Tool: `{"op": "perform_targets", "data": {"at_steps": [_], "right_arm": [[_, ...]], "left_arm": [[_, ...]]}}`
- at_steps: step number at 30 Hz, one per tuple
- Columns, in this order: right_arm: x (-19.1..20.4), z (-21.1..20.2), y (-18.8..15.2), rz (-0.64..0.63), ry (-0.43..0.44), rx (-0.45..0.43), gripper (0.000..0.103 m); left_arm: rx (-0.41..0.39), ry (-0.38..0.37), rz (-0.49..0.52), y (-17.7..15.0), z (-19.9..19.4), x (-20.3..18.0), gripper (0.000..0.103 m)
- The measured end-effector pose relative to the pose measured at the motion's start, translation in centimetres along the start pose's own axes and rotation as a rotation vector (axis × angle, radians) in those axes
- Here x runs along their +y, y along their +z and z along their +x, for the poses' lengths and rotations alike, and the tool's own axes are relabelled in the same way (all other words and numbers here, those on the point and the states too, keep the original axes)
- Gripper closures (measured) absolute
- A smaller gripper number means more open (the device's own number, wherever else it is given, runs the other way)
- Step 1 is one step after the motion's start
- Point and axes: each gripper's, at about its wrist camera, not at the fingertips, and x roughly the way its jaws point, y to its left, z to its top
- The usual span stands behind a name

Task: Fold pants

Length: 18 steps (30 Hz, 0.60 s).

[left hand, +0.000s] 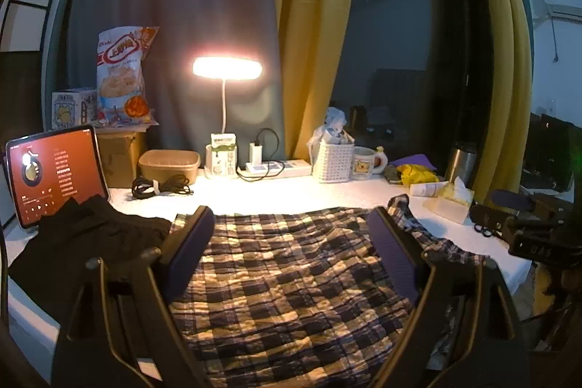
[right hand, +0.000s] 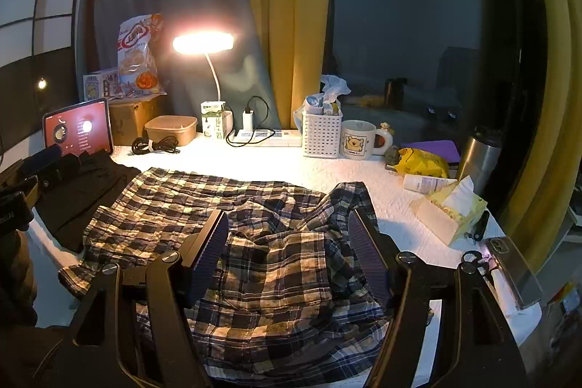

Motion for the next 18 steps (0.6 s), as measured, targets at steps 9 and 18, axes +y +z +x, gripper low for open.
{"op": "perform_targets", "data": {"at_steps": [9, 18], "right_arm": [[0.07, -0.09, 0.08, -0.001, 0.001, 0.001, 0.031], [0.17, -0.01, 0.05, -0.002, -0.002, -0.001, 0.031]], "left_arm": [[0.003, -0.002, 0.000, 0.20, -0.04, 0.13, 0.016], [0.002, -0.004, 0.004, 0.32, -0.14, 0.10, 0.016]]}}
